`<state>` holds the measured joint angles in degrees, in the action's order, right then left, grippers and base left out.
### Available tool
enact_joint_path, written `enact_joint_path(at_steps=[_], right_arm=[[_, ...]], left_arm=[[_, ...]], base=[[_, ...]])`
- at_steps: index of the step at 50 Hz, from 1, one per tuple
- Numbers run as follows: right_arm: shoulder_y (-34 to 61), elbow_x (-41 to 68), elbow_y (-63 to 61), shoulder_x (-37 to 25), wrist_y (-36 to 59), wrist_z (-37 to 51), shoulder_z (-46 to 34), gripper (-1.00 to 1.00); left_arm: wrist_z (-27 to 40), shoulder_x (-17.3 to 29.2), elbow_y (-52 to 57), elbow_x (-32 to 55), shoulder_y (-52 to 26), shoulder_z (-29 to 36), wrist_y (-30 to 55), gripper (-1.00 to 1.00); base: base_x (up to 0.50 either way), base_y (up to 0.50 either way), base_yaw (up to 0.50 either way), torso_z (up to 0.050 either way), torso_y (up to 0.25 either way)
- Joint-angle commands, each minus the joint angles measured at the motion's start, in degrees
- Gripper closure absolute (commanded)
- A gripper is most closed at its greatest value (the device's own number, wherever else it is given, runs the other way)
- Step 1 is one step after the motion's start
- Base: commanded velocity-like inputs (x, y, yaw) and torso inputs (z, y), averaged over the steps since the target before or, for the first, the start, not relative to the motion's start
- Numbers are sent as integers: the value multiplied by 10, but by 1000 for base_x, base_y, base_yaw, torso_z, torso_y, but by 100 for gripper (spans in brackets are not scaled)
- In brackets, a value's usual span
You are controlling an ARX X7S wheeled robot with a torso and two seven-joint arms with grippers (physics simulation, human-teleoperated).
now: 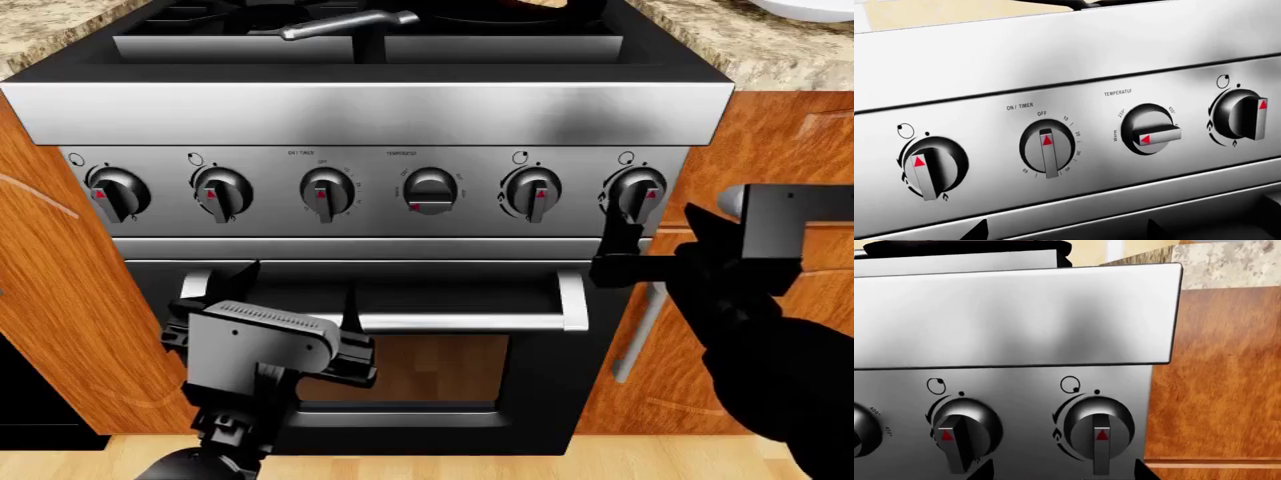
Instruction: Pick the croissant and place it on the pan. Then turn on the stove to warm the croissant.
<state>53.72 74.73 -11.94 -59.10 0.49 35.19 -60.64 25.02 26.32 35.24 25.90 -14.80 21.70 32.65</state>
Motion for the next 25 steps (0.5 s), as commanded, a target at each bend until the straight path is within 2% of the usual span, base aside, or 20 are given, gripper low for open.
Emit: enact_joint_path(at_steps=[1,25], right_arm=[[1,-2,30,12,4,-10,-1,-100],[9,-10,83,36,9,-30,-1,-100]], left_arm=[[-1,-1,-7,0,-4,3,-1,-100],[0,-5,-20,-1,-15,11,2,-100]], base=[[0,0,0,0,0],[0,0,0,0,0]])
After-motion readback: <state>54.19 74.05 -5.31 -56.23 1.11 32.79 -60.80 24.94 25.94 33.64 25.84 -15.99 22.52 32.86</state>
